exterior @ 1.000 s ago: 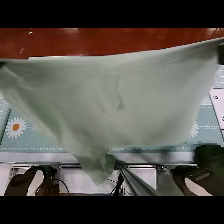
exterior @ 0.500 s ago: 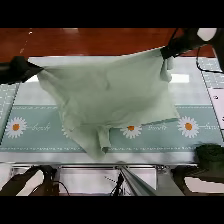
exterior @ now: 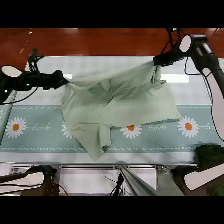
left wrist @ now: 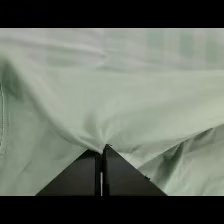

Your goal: Fold the shirts.

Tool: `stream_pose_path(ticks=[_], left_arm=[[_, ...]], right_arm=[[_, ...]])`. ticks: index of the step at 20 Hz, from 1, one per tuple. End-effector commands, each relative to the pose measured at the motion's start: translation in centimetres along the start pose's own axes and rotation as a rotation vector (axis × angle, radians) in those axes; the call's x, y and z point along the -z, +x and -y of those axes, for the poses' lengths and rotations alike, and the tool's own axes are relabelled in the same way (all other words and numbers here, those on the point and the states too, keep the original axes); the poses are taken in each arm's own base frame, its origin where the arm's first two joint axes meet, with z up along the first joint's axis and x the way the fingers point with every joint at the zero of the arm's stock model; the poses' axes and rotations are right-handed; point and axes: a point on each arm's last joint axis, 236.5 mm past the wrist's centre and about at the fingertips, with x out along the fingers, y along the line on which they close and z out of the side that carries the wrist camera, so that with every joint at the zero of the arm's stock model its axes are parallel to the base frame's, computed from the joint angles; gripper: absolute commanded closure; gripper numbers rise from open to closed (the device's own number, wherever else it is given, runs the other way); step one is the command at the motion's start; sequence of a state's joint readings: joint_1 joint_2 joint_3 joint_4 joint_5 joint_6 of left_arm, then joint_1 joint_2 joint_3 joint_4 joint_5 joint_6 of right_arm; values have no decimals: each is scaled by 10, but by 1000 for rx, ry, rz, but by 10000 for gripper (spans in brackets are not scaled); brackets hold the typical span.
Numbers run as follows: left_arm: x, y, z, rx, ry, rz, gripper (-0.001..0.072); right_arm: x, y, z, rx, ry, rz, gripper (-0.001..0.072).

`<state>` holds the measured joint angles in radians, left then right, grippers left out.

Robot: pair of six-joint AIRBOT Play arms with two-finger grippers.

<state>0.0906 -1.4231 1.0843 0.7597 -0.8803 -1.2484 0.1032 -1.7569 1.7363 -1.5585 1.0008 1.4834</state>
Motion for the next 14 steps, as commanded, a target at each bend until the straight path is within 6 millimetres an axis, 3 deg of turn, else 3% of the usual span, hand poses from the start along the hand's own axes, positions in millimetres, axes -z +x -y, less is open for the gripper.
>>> stream_pose_path(ticks=[1,2,3,5,6,7,9,12,13,14], left_arm=[[22,29,4,63,-82,-94,678],[23,27,7,75,-85,-100,668],[22,21,11,89,-80,-112,568],[22,1,18,136,-73,-171,292],[21,-15,20,165,-71,-210,272],[21,-32,20,186,-72,-244,272],[26,-68,3,165,-123,-317,273],[62,-112,-28,66,-163,-427,273],[82,-119,-35,34,-161,-471,272],[105,-121,-41,4,-169,-506,266]], right_arm=[[34,28,-4,-39,52,-130,698],[33,24,-2,-34,49,-129,695],[31,15,2,-18,37,-123,691],[24,-19,22,67,-45,-109,439],[21,-43,36,117,-89,-100,311],[12,-67,48,137,-68,-56,270],[5,-125,82,225,-40,6,270],[34,-190,142,334,73,-10,268],[50,-200,158,331,137,-28,175],[67,-205,168,305,197,-52,135]])
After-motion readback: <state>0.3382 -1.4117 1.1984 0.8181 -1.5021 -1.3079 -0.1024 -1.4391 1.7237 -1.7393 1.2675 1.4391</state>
